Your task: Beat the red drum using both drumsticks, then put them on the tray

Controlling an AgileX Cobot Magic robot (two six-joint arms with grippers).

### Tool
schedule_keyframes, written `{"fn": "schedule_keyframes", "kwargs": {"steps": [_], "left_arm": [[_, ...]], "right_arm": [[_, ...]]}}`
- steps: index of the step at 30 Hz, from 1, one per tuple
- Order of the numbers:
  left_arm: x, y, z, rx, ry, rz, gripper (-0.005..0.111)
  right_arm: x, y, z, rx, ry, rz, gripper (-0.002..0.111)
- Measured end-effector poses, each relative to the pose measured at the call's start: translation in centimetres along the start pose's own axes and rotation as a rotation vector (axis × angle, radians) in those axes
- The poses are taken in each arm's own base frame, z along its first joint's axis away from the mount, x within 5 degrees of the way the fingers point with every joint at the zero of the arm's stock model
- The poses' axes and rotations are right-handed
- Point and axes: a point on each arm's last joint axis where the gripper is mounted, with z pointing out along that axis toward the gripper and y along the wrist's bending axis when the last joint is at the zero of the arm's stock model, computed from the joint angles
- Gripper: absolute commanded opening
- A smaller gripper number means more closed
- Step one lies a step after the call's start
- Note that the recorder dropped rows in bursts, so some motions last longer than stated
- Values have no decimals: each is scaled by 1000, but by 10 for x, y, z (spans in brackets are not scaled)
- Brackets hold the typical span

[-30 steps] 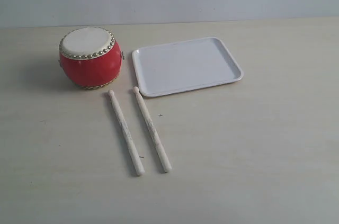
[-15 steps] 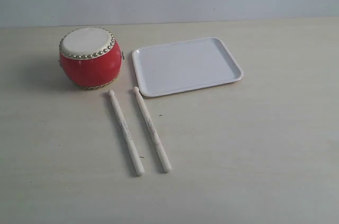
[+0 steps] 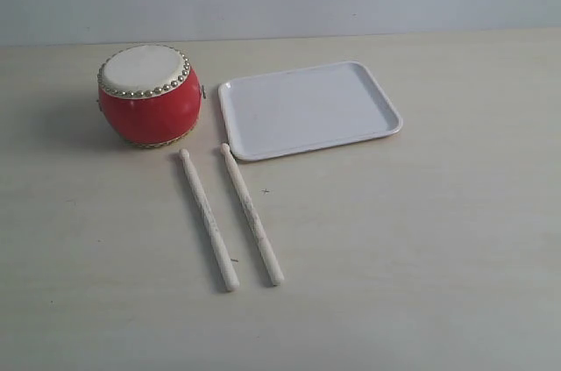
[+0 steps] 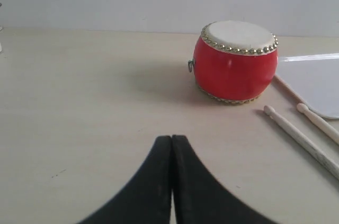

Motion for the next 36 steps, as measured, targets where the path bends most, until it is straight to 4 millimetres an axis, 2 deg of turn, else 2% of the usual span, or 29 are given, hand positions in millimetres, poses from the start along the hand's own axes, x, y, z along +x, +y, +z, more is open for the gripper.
{"fn": "schedule_keyframes", "kwargs": {"steps": [5, 11, 15, 31, 36], "left_arm": [[-6, -2, 0, 30, -63, -113, 0], [-16, -7, -2, 117, -151, -494, 0], [-18, -9, -2, 155, -159, -640, 0], [-20, -10, -3, 198, -165, -806, 0], [-32, -12, -8, 210, -207, -704, 0]], "right_arm": [[0, 0, 0, 0, 0, 0, 0], [0, 0, 0, 0, 0, 0, 0], [0, 0, 0, 0, 0, 0, 0], [0, 0, 0, 0, 0, 0, 0], [0, 0, 0, 0, 0, 0, 0]]}}
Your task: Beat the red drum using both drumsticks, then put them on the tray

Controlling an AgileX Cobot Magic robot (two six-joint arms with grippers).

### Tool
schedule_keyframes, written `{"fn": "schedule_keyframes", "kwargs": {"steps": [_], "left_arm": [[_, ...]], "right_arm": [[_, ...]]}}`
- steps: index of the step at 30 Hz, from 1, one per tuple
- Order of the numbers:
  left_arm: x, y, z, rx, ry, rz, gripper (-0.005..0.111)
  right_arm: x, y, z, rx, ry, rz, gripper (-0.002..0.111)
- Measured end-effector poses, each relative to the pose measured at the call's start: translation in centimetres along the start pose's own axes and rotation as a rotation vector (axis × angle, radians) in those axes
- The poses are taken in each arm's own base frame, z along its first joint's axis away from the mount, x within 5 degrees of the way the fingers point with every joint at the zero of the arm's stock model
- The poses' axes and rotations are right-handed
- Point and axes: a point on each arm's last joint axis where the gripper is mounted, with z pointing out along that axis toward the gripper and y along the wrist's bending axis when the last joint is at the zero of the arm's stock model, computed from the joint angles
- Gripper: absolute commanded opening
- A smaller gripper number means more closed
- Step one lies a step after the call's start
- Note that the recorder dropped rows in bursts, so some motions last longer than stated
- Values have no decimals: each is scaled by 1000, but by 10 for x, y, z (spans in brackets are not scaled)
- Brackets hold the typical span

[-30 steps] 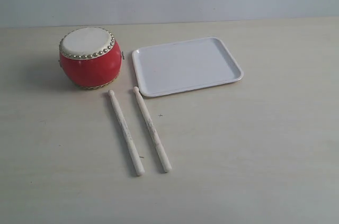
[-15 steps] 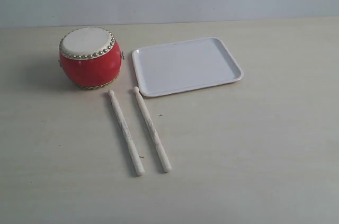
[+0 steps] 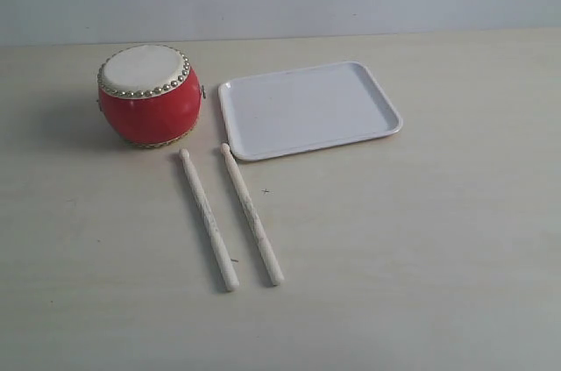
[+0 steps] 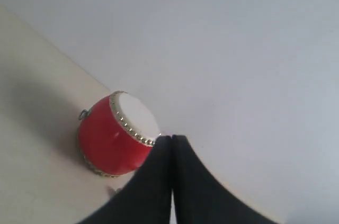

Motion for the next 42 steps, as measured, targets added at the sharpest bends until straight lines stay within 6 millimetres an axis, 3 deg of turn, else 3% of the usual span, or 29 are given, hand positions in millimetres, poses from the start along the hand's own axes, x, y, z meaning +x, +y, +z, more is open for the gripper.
{"fn": "schedule_keyframes", "kwargs": {"steps": [10, 13, 18, 23, 29, 36, 42], "left_arm": [[-58, -90, -27, 257, -51, 358, 0], [-69, -112, -20, 298, 64, 414, 0], [-83, -136, 10, 314, 318, 459, 0], [-85, -137, 55, 272, 600, 462, 0], [-86, -113, 91, 101, 661, 538, 0], [-97, -113, 90, 56, 540, 595, 0], [-131, -146, 74, 107, 360, 785, 0]], "right_arm": [[0, 0, 0, 0, 0, 0, 0], [0, 0, 0, 0, 0, 0, 0], [0, 0, 0, 0, 0, 0, 0], [0, 0, 0, 0, 0, 0, 0], [0, 0, 0, 0, 0, 0, 0], [0, 0, 0, 0, 0, 0, 0], [0, 0, 0, 0, 0, 0, 0]]}}
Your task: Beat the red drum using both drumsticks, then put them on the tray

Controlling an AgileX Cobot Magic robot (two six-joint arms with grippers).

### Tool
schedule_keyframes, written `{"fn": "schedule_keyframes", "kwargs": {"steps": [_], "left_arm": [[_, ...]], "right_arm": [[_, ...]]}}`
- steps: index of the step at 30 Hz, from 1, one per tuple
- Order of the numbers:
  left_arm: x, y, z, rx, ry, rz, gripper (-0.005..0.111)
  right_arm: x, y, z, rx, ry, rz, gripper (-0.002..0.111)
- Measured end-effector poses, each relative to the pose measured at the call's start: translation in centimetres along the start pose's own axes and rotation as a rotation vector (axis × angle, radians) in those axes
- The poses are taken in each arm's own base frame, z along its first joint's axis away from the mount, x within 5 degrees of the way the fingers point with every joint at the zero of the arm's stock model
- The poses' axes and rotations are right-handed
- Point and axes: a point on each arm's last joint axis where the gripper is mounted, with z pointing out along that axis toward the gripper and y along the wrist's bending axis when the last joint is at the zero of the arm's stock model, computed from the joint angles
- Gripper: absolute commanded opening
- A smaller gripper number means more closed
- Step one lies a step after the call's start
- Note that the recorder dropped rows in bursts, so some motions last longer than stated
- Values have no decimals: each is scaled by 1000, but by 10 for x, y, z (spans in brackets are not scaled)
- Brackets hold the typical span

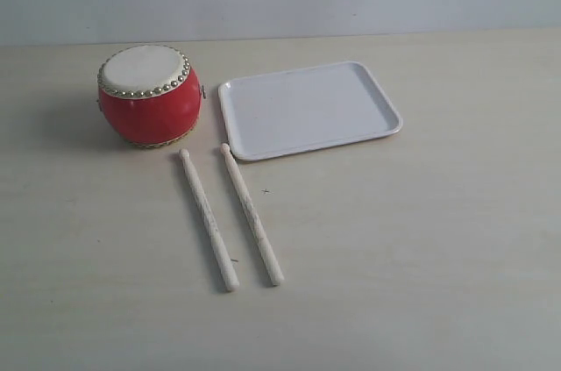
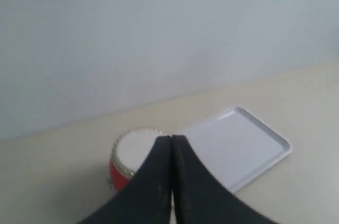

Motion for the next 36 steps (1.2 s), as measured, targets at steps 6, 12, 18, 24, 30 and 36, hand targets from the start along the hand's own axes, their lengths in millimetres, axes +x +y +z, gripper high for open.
{"fn": "schedule_keyframes", "kwargs": {"steps": [6, 12, 18, 24, 30, 36], "left_arm": [[-34, -11, -30, 10, -63, 91, 0], [-36, -20, -38, 74, -10, 3, 0], [-30, -23, -39, 106, 63, -39, 0], [-28, -23, -39, 102, 81, -56, 0], [-45, -5, -38, -89, -109, 41, 0], [-57, 0, -41, -185, -215, 371, 0]], "right_arm": [[0, 0, 0, 0, 0, 0, 0], [0, 0, 0, 0, 0, 0, 0], [0, 0, 0, 0, 0, 0, 0], [0, 0, 0, 0, 0, 7, 0], [0, 0, 0, 0, -2, 7, 0], [0, 0, 0, 0, -2, 7, 0]]}}
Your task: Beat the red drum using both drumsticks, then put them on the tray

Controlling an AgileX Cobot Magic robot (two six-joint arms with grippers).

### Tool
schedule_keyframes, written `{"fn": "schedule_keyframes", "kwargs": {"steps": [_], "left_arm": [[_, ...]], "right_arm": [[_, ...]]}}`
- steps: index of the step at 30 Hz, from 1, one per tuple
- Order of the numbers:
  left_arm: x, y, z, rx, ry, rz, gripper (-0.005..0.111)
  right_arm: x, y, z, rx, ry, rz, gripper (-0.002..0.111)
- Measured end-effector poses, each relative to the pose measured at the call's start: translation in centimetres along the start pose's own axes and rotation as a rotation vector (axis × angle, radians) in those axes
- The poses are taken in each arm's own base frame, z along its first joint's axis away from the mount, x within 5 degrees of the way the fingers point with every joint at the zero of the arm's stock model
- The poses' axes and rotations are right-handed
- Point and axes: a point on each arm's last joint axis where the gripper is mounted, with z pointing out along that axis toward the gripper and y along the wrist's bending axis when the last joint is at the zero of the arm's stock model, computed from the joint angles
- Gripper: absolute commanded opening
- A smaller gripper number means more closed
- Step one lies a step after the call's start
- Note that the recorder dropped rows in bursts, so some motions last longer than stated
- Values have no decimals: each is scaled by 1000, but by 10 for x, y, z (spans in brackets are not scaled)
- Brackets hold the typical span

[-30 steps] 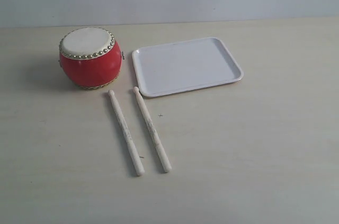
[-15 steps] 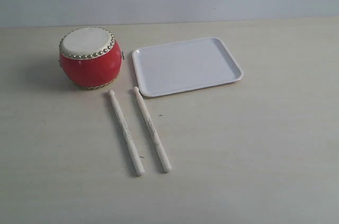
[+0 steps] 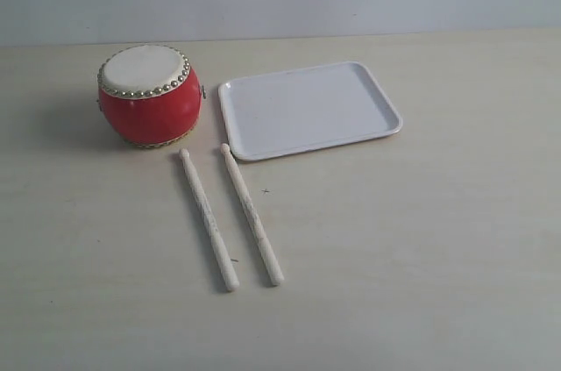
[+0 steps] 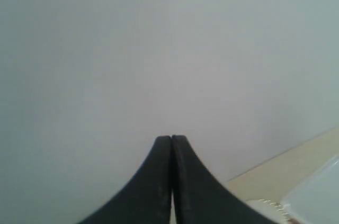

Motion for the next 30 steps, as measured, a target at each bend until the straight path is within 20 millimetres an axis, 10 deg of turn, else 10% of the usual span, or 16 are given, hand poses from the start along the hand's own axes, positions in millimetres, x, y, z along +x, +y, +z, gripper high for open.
{"fn": "schedule_keyframes", "kwargs": {"steps": [4, 10, 14, 20, 30], "left_arm": [[-7, 6, 0, -75, -70, 361, 0], [6, 27, -5, -317, -4, -454, 0], [22, 29, -8, -402, 64, -516, 0], [50, -3, 22, -133, 213, -254, 0], [99, -49, 80, 98, 690, -394, 0]], "right_arm": [[0, 0, 0, 0, 0, 0, 0], [0, 0, 0, 0, 0, 0, 0], [0, 0, 0, 0, -2, 0, 0], [0, 0, 0, 0, -2, 0, 0], [0, 0, 0, 0, -2, 0, 0]]}}
